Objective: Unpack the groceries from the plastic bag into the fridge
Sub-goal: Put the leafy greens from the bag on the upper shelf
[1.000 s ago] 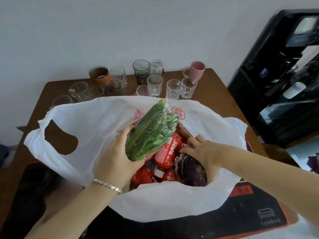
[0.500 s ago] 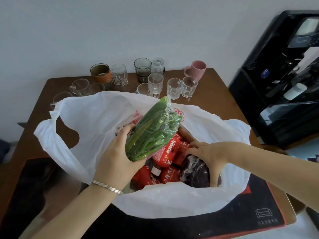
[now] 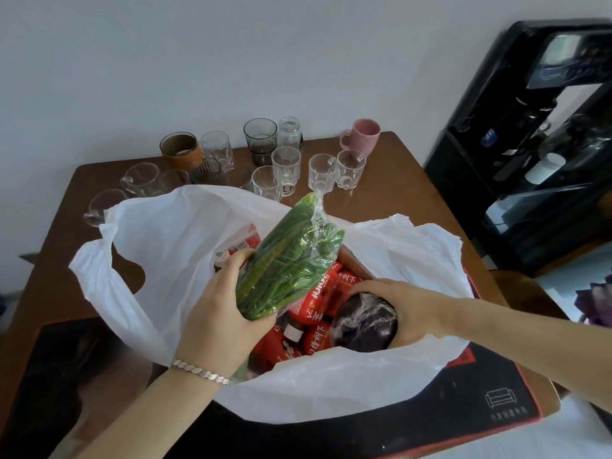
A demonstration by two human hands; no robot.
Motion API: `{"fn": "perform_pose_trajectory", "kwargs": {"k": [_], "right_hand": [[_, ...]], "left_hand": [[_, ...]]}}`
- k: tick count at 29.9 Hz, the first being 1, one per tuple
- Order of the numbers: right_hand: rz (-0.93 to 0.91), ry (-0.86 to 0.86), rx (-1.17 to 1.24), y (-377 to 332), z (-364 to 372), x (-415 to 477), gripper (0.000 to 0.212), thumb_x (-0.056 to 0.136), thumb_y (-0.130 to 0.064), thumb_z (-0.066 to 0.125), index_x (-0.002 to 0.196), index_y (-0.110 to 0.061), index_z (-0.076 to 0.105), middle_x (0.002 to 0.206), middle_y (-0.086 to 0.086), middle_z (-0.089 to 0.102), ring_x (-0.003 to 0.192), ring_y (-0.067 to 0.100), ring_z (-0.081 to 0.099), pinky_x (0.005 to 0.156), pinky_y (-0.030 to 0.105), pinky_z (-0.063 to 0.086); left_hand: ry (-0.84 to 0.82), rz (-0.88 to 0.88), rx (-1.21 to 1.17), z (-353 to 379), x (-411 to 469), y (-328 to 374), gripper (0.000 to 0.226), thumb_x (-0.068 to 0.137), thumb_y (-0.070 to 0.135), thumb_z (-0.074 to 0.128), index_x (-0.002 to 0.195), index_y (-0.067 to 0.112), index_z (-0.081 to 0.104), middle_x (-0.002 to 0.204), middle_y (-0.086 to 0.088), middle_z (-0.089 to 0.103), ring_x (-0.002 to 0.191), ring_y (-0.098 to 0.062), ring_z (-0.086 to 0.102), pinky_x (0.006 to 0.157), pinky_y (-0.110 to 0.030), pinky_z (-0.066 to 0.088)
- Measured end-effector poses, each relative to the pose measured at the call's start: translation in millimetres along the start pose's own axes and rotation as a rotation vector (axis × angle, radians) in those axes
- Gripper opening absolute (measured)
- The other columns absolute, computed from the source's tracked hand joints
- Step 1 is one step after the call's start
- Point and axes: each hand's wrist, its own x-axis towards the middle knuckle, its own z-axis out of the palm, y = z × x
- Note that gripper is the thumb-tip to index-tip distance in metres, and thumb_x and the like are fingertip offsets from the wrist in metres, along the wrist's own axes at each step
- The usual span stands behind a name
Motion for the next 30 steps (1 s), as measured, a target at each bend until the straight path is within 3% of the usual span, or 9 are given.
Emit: {"fn": "perform_pose_trajectory", "kwargs": {"k": [3,6,10,14,18,22,27,30], "right_hand": [[0.012,0.188,0.110,-19,-11,-23,0.086,0.055,-0.041,0.086,0.118,-0.060,0.031,0.125,-0.027,0.038,0.116,-0.001,0.038,0.099,0.019,0.035],[0.021,0.429,0.220,-38,-28,-55,0.088,0.050,-0.037,0.089,0.113,-0.063,0.033,0.119,-0.036,0.037,0.111,-0.012,0.040,0.092,0.008,0.033],[0.061,0.751,0.441,-52,-46,-112,0.094,0.042,-0.030,0.094,0.114,-0.058,0.040,0.113,-0.032,0.051,0.104,-0.009,0.055,0.078,0.009,0.050],[0.159,1.079,0.640,-44,-42,-182,0.092,0.030,-0.036,0.095,0.108,-0.053,0.049,0.103,-0.027,0.064,0.092,-0.004,0.065,0.071,0.013,0.054],[0.329,1.422,0.807,-18,-4,-265,0.080,0.022,-0.040,0.083,0.096,-0.052,0.055,0.090,-0.019,0.069,0.083,-0.002,0.067,0.072,0.019,0.053],[0.476,1.701,0.937,-8,61,-365,0.078,0.018,-0.038,0.079,0.093,-0.040,0.058,0.084,-0.018,0.068,0.076,-0.002,0.065,0.059,0.013,0.049],[0.680,1.991,1.007,-19,173,-506,0.072,0.024,-0.035,0.083,0.091,-0.041,0.056,0.098,-0.008,0.065,0.091,0.010,0.062,0.068,0.022,0.047],[0.816,2.159,0.968,-35,248,-594,0.066,0.038,-0.027,0.084,0.096,-0.037,0.055,0.099,-0.009,0.064,0.092,0.009,0.062,0.069,0.022,0.046]], "left_hand": [[-0.014,0.070,-0.009,-7,5,9,0.078,0.060,0.031,0.084,0.127,0.017,0.047,0.111,-0.003,0.064,0.089,-0.017,0.066,0.067,-0.027,0.059],[0.003,0.184,-0.044,-22,22,31,0.076,0.058,0.030,0.084,0.125,0.019,0.049,0.109,0.003,0.063,0.092,-0.017,0.066,0.069,-0.025,0.057],[-0.002,0.379,-0.102,-32,52,81,0.077,0.058,0.039,0.079,0.127,0.020,0.049,0.107,0.010,0.060,0.091,-0.011,0.063,0.070,-0.024,0.055],[-0.079,0.563,-0.115,-15,69,149,0.079,0.060,0.019,0.084,0.129,0.028,0.047,0.109,0.009,0.060,0.092,-0.009,0.058,0.076,-0.026,0.048],[-0.250,0.773,-0.128,19,54,232,0.072,0.065,0.039,0.071,0.130,0.039,0.041,0.105,0.011,0.057,0.093,-0.011,0.058,0.080,-0.032,0.050],[-0.362,0.987,-0.062,69,-6,318,0.072,0.071,0.035,0.070,0.134,0.042,0.035,0.115,0.008,0.055,0.100,-0.020,0.059,0.080,-0.038,0.052],[-0.571,1.171,-0.080,146,-138,421,0.068,0.076,0.035,0.067,0.134,0.041,0.032,0.121,0.006,0.053,0.106,-0.023,0.059,0.085,-0.035,0.050],[-0.704,1.249,-0.111,193,-241,483,0.068,0.074,0.032,0.069,0.133,0.039,0.034,0.120,0.002,0.058,0.105,-0.023,0.059,0.087,-0.034,0.051]]}}
